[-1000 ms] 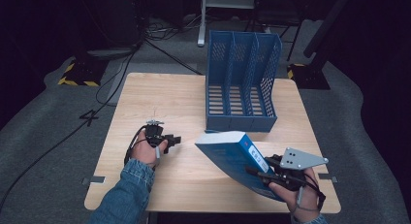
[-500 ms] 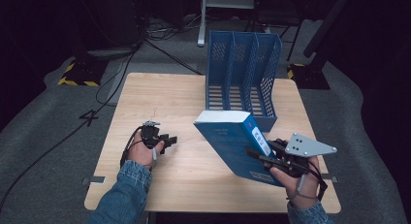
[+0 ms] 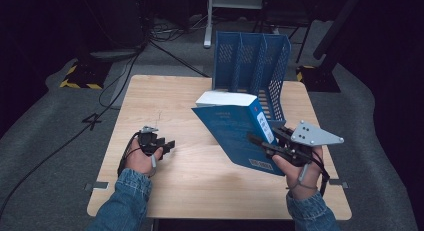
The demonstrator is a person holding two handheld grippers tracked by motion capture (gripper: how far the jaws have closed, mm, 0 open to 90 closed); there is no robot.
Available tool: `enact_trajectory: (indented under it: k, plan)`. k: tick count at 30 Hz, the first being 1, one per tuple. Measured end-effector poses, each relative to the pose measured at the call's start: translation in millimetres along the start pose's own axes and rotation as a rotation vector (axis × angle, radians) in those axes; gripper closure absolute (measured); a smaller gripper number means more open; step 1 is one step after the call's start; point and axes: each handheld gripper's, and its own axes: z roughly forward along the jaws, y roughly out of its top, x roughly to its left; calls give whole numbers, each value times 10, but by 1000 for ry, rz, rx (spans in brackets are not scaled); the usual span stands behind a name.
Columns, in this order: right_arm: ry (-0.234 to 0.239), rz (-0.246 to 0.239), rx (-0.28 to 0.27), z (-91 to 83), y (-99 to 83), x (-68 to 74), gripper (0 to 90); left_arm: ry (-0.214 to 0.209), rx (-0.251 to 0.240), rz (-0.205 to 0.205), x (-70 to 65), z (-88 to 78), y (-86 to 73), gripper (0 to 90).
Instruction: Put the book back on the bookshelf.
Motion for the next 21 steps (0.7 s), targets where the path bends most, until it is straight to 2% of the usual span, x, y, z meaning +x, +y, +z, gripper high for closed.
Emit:
enact_trajectory:
  k: [10,14,21]
  plan:
    - [-58,-5,-65,331,268,-262,622,1,-28,10,25,66,34,470]
    - [-88,35,-107,491,350,-438,621,-6,-36,18,22,109,58,467]
    - [-141,76,-167,640,372,-618,621,-13,-40,6,29,139,86,467]
